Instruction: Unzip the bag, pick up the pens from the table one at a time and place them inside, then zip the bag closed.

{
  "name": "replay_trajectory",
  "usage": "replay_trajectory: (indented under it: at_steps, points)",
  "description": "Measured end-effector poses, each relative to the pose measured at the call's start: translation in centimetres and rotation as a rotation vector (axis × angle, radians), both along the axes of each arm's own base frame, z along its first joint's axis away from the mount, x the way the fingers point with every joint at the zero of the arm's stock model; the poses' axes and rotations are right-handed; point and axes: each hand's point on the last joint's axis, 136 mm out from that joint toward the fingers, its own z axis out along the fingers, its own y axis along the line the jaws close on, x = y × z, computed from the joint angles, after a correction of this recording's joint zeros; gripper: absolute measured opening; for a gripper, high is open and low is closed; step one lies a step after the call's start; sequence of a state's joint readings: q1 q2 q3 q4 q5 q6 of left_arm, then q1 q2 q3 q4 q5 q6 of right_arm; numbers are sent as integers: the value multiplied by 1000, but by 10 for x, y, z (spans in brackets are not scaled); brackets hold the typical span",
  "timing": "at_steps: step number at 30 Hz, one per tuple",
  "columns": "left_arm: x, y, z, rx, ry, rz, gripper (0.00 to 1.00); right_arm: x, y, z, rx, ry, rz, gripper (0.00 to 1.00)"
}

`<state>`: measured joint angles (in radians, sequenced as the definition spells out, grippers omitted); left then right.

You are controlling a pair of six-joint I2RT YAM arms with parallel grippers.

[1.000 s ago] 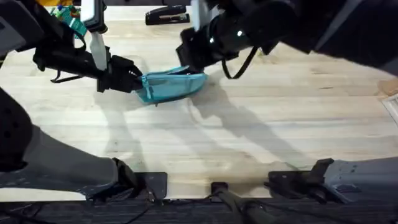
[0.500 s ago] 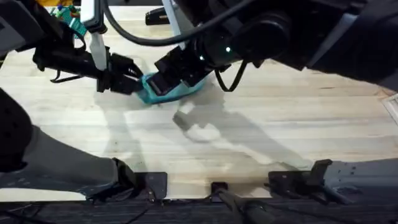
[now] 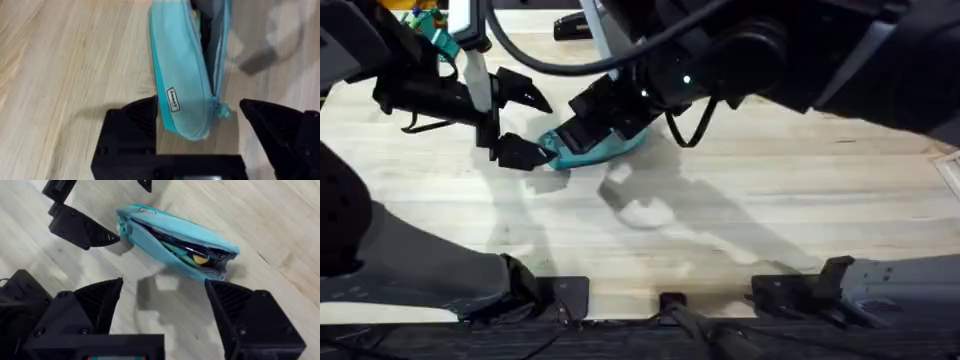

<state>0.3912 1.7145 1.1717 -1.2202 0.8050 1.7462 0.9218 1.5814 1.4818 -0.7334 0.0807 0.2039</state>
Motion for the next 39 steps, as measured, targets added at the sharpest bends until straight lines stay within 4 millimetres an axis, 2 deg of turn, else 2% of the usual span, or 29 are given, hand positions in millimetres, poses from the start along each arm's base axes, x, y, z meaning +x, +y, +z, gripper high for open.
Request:
replay_trajectory:
  at_steps: [10,17,22,28,32,39]
  points:
    - [-22,25,-20,176,66,-80,993,0,0,0,0,0,0,998]
    - [-27,48,-24,217,14,-101,993,0,0,0,5,5,-9,998]
    - [-28,63,-24,227,-32,-100,993,1,1,1,52,50,-93,998]
    - [-21,81,-24,242,-95,-61,993,6,8,8,179,121,-255,998]
    - [-19,87,-24,250,-108,-44,993,5,13,4,237,204,-349,998]
    - [-20,85,-23,242,-106,-46,993,-18,39,-13,244,294,-334,998]
